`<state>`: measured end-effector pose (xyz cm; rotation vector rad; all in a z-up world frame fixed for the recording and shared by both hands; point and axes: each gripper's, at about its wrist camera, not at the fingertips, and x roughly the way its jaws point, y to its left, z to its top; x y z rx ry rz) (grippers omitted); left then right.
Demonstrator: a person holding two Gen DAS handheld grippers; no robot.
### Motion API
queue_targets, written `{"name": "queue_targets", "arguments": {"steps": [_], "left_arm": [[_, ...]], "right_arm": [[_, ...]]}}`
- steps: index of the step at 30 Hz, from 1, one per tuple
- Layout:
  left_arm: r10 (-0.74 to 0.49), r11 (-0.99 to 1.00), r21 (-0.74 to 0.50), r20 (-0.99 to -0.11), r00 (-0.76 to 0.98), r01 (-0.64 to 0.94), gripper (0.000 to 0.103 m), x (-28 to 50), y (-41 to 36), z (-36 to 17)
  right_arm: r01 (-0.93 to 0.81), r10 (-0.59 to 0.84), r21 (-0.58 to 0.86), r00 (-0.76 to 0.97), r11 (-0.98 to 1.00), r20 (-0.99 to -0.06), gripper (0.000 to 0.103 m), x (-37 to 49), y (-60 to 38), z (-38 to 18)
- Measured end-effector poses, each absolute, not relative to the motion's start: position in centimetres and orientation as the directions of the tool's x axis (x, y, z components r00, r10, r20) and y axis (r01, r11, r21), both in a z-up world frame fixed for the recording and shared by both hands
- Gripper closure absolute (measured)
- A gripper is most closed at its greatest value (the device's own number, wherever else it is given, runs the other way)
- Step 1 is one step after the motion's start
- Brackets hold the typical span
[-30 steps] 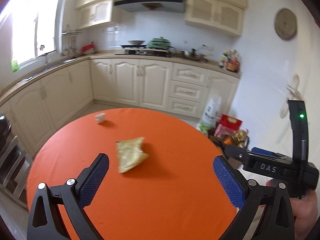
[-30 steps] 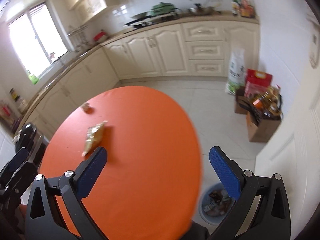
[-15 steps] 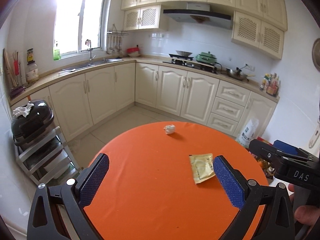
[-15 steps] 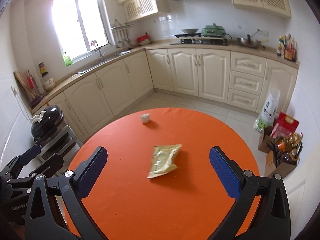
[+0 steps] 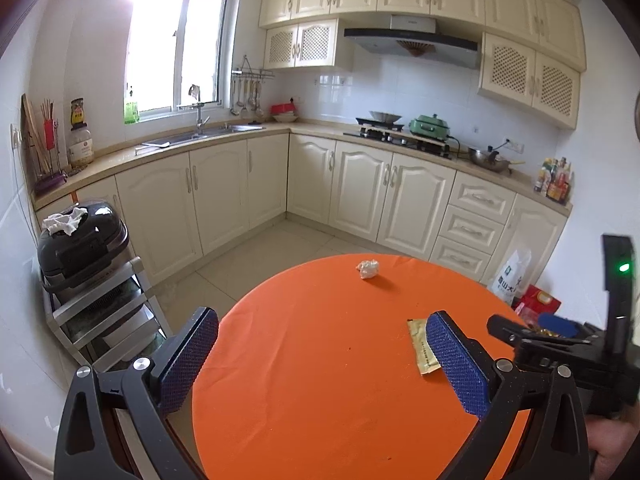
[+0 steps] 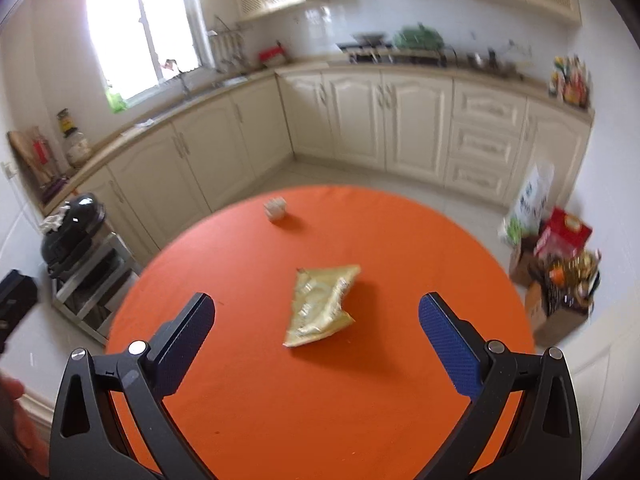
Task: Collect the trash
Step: 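Grasp the yellow packet with the right tool, then grasp the white crumpled paper with the left tool while the right tool holds the yellow packet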
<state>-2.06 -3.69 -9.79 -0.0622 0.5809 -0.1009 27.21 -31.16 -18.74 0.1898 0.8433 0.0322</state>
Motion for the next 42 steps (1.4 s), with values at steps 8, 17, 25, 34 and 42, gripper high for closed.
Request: {"name": "queue_targets", "arguments": {"steps": [8, 17, 25, 34, 42], "left_arm": [[-0.096, 0.995, -0.048, -0.622, 0.777, 0.084, 0.001, 7.2, -5.5, -11.2], [-0.057, 0.995, 0.016, -0.702, 0.710, 0.096, 0.001, 17.7, -8.2, -13.2], [-0.056, 0.985, 0.070, -0.728, 0.683, 0.155, 0.001, 27.4, -11.7, -14.7], [-0.045, 0.969, 0.130, -0.745, 0.666, 0.211, 0.001, 39.1, -16.4, -19.1], [-0.100, 0.970, 0.044, -0.824, 0.558, 0.238, 0.035, 51.3, -17.9, -23.8]], "right_arm": [[0.048, 0.107, 0.156, 0.530, 0.987, -0.841, 0.003, 33.0, -31.3, -26.0], [-0.050, 0.152, 0.146, 0.455, 0.988, -0.877, 0.078, 36.2, -29.6, -29.8], [-0.066, 0.204, 0.197, 0.491, 0.978, -0.847, 0.090, 36.6, -32.2, -28.9], [-0.022, 0.190, 0.212, 0.537, 0.977, -0.822, 0.090, 38.4, -36.0, -27.8], [-0.002, 0.214, 0.254, 0.542, 0.967, -0.812, 0.090, 38.2, -38.3, -27.6]]}}
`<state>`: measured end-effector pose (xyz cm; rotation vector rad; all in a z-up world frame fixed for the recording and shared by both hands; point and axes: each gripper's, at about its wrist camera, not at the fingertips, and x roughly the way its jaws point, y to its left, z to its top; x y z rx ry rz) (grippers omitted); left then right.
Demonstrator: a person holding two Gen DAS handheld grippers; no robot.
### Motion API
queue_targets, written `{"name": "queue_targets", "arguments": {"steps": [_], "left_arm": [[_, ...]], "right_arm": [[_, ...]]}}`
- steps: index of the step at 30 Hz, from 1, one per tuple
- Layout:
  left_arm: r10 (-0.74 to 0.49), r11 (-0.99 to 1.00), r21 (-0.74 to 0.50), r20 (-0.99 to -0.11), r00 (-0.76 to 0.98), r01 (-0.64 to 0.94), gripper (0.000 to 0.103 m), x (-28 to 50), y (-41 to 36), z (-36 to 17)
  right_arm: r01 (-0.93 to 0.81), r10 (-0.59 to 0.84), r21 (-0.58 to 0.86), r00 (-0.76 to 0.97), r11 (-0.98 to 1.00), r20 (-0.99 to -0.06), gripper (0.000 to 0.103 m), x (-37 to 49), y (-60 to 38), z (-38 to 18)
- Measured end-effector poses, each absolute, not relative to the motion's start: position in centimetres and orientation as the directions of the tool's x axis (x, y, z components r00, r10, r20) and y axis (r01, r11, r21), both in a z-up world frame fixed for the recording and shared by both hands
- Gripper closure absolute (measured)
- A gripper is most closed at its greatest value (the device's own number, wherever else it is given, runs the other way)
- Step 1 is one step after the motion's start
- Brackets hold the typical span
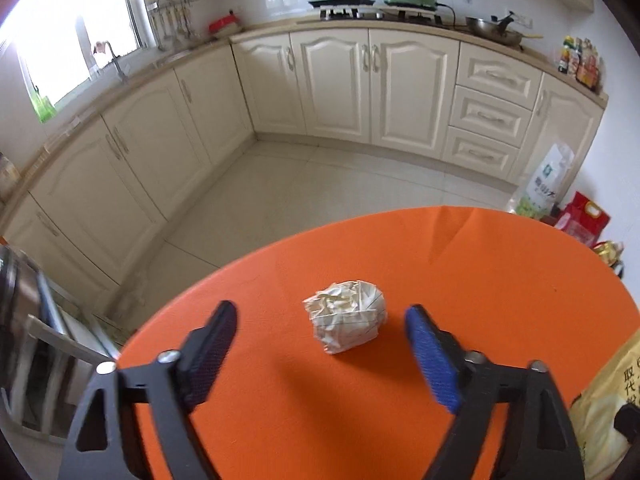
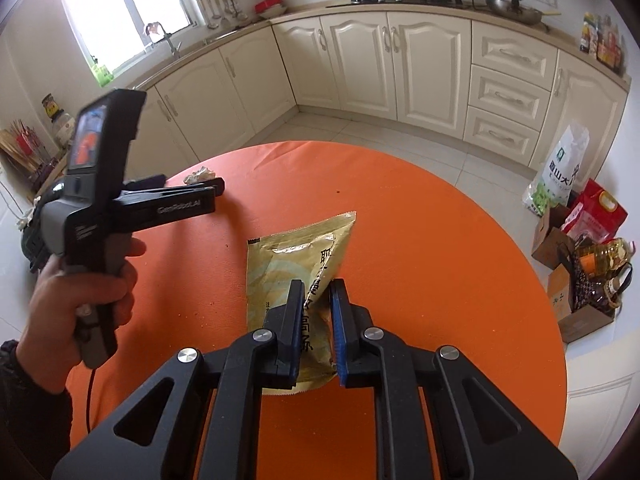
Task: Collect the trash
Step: 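Grasp the white crumpled paper with the left tool while the right tool holds the yellow packet, then carry the white paper and yellow packet to the blue bin and release both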
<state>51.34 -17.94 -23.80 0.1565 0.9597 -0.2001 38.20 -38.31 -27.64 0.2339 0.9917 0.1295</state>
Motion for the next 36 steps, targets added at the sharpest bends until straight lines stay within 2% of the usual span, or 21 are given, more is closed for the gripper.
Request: {"name": "queue_targets", "arguments": {"steps": [1, 2, 3, 5, 10, 19, 27, 36], "left_arm": [[-0.143, 0.972, -0.013, -0.824, 0.548, 0.235, 0.047, 52.5, -17.6, -23.8], [-0.148, 0.976, -0.032, -0.825, 0.545, 0.217, 0.053, 53.3, -17.3, -23.8], [-0.161, 0.975, -0.048, -0.826, 0.541, 0.218, 0.075, 54.2, -17.2, -23.7], [-0.217, 0.968, -0.111, -0.820, 0.529, 0.224, 0.075, 55.3, -16.7, -23.5], [-0.257, 0.955, -0.117, -0.784, 0.566, 0.272, 0.075, 54.6, -16.9, -22.3], [-0.414, 0.882, -0.163, -0.718, 0.560, 0.443, 0.075, 44.0, -20.7, -18.2], [-0.601, 0.710, -0.215, -0.681, 0.418, 0.671, 0.075, 34.1, -26.4, -16.6], [-0.638, 0.548, -0.218, -0.733, 0.235, 0.808, 0.075, 27.2, -36.7, -20.0]], "right_arm": [[0.001, 0.218, 0.260, 0.543, 0.966, -0.811, 0.090, 38.0, -38.4, -27.6], [0.004, 0.216, 0.260, 0.545, 0.966, -0.811, 0.090, 37.8, -38.6, -27.6], [0.009, 0.211, 0.257, 0.546, 0.966, -0.811, 0.090, 37.5, -38.8, -27.5], [0.023, 0.214, 0.271, 0.551, 0.962, -0.807, 0.090, 36.7, -39.2, -27.3], [0.048, 0.191, 0.266, 0.572, 0.963, -0.798, 0.090, 34.0, -40.2, -25.8], [0.168, 0.133, 0.300, 0.630, 0.939, -0.765, 0.090, 25.1, -45.5, -22.5], [0.332, -0.024, 0.256, 0.650, 0.908, -0.760, 0.090, 14.8, -52.8, -20.3], [0.519, -0.147, 0.201, 0.553, 0.831, -0.820, 0.090, 6.6, -60.5, -23.8]]}}
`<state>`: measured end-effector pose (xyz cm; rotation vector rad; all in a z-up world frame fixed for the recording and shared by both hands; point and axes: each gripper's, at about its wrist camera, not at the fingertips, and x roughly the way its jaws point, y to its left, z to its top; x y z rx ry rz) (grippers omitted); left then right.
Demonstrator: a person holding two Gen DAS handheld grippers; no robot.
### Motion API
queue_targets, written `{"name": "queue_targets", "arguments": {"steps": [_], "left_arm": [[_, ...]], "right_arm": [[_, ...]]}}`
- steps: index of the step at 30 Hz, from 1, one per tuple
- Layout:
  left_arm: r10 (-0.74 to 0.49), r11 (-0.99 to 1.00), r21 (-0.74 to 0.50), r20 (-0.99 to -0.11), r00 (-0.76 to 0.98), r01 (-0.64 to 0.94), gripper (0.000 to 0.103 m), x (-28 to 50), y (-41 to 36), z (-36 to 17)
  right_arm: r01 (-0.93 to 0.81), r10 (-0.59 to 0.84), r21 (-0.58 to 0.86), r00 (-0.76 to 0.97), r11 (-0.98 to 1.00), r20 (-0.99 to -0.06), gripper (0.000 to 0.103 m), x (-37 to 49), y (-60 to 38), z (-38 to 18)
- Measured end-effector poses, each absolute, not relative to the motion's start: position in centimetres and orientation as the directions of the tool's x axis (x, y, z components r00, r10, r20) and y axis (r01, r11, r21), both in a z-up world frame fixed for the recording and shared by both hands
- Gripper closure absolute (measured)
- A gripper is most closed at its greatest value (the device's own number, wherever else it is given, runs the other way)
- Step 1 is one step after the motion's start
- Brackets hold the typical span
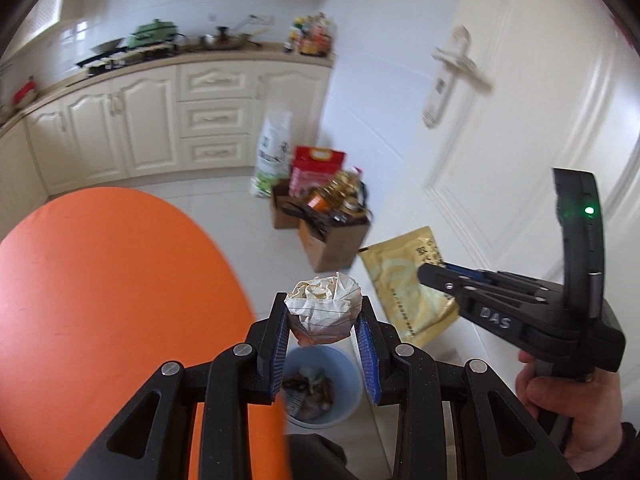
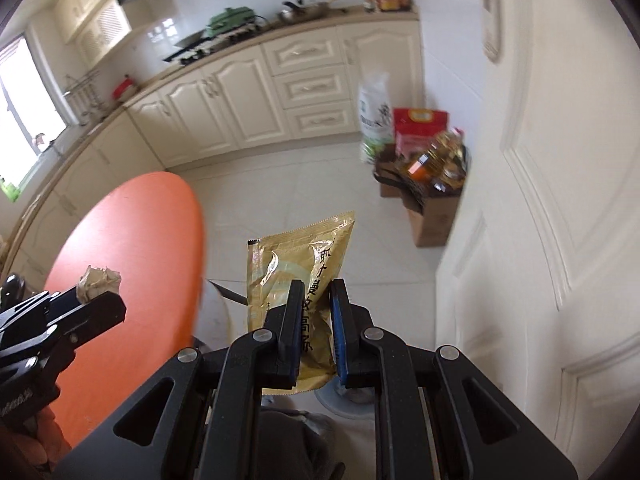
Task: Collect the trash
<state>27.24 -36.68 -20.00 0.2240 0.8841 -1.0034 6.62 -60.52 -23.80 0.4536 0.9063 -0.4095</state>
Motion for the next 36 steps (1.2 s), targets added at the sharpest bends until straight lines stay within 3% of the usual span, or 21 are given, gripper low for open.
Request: {"name": "queue_targets", "arguments": {"steps": [14, 16, 17, 18, 19, 20, 21, 22, 24, 26, 36], "left_arm": [[-0.441, 0.536, -0.158, -0.890, 0.116, 0.829, 0.070, 30.2, -54.5, -30.3], [-0.410, 0.551, -0.147, -0.905, 0.114, 0.821, 0.060, 29.8, -58.1, -31.7], [-0.405, 0.555, -0.144, -0.907, 0.114, 0.820, 0.057, 30.1, -58.7, -32.0], [-0.400, 0.558, -0.135, -0.908, 0.123, 0.819, 0.045, 29.9, -60.6, -32.3], [-0.394, 0.565, -0.122, -0.909, 0.138, 0.816, 0.032, 29.4, -61.8, -32.4], [-0.392, 0.570, -0.112, -0.908, 0.150, 0.814, 0.025, 29.1, -62.3, -32.4], [-0.392, 0.574, -0.104, -0.906, 0.161, 0.813, 0.013, 28.9, -62.8, -32.3], [-0.392, 0.578, -0.096, -0.904, 0.172, 0.810, 0.008, 28.3, -62.5, -32.5], [-0.389, 0.583, -0.090, -0.904, 0.180, 0.808, 0.007, 27.4, -62.5, -32.4], [-0.406, 0.584, -0.098, -0.895, 0.185, 0.806, 0.007, 26.5, -62.1, -31.8], [-0.504, 0.644, -0.098, -0.800, 0.324, 0.759, 0.003, 21.6, -49.3, -23.6]], "right_arm": [[0.635, 0.002, 0.254, 0.370, 0.729, -0.929, 0.087, 5.5, -68.0, -38.7], [0.645, 0.019, 0.267, 0.365, 0.716, -0.931, 0.087, 5.4, -68.5, -39.6], [0.650, 0.021, 0.268, 0.361, 0.711, -0.932, 0.083, 5.6, -68.9, -39.9], [0.651, 0.021, 0.265, 0.357, 0.711, -0.934, 0.077, 5.6, -69.1, -40.0], [0.651, 0.018, 0.261, 0.355, 0.713, -0.935, 0.057, 5.5, -69.2, -40.0], [0.652, 0.008, 0.253, 0.354, 0.714, -0.935, 0.035, 5.4, -69.3, -39.9], [0.656, -0.011, 0.241, 0.355, 0.715, -0.935, 0.028, 5.3, -69.4, -39.6], [0.660, -0.023, 0.234, 0.356, 0.714, -0.934, 0.020, 5.1, -69.5, -39.5], [0.671, -0.049, 0.217, 0.353, 0.710, -0.934, 0.014, 5.0, -69.5, -38.8], [0.675, -0.066, 0.199, 0.345, 0.711, -0.936, 0.001, 5.0, -69.4, -38.2], [0.649, -0.157, 0.179, 0.425, 0.739, -0.892, 0.000, 5.5, -67.0, -31.5]]}}
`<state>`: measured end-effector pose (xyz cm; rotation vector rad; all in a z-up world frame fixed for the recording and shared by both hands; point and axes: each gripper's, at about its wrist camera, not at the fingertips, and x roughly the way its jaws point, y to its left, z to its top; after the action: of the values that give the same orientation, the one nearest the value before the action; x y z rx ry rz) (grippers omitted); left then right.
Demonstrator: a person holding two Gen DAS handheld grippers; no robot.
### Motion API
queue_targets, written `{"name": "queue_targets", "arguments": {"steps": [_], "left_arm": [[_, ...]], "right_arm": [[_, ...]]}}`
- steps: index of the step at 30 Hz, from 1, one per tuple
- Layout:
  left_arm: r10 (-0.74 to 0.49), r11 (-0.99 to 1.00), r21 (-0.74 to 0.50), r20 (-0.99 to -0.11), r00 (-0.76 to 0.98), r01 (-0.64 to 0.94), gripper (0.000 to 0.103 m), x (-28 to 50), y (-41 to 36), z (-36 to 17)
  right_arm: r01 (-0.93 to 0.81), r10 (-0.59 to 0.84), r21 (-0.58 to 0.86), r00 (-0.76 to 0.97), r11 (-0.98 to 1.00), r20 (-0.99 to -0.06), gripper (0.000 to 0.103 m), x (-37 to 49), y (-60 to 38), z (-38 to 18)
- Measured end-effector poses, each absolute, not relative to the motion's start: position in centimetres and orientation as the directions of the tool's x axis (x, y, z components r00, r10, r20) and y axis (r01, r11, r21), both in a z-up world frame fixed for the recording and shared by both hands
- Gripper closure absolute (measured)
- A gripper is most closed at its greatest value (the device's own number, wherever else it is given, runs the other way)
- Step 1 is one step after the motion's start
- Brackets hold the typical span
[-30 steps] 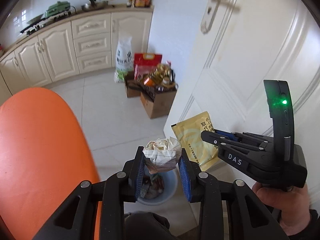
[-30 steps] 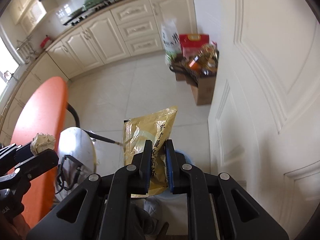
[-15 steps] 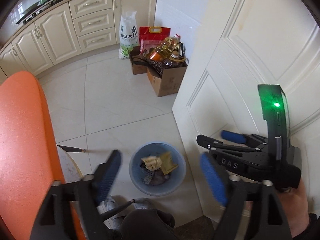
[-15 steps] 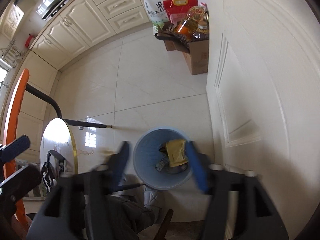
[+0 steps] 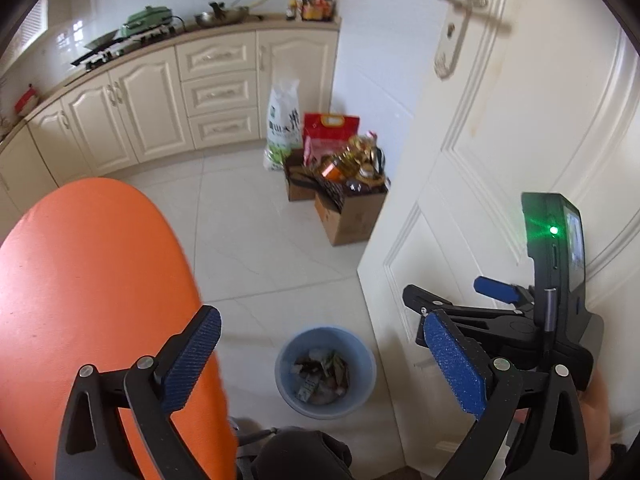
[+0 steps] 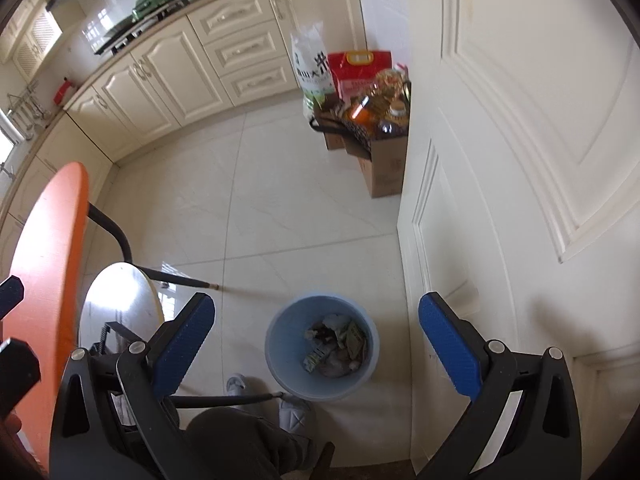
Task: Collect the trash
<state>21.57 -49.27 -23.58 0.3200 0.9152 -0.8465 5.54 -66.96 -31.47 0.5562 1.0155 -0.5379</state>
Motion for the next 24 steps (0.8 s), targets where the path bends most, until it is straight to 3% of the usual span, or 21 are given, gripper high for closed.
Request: {"name": "queue_targets", "arguments": {"steps": [13, 24], "left_arm": [[-0.529, 0.784, -0.094, -0.620, 0.580, 0.614, 0.001, 13.7, -30.5, -15.7], [-0.301, 0.935, 0.024, -0.470, 0.830, 0.353, 0.001, 4.4, -14.7, -11.7]], "right_arm": [[0.511, -0.237, 0.178, 0.644, 0.841, -0.727, 0.000, 7.8, -57.4, -16.5], [0.231, -0.113, 0.162, 0.842, 0.959, -0.528, 0.000, 10.3, -41.4, -5.0]]}}
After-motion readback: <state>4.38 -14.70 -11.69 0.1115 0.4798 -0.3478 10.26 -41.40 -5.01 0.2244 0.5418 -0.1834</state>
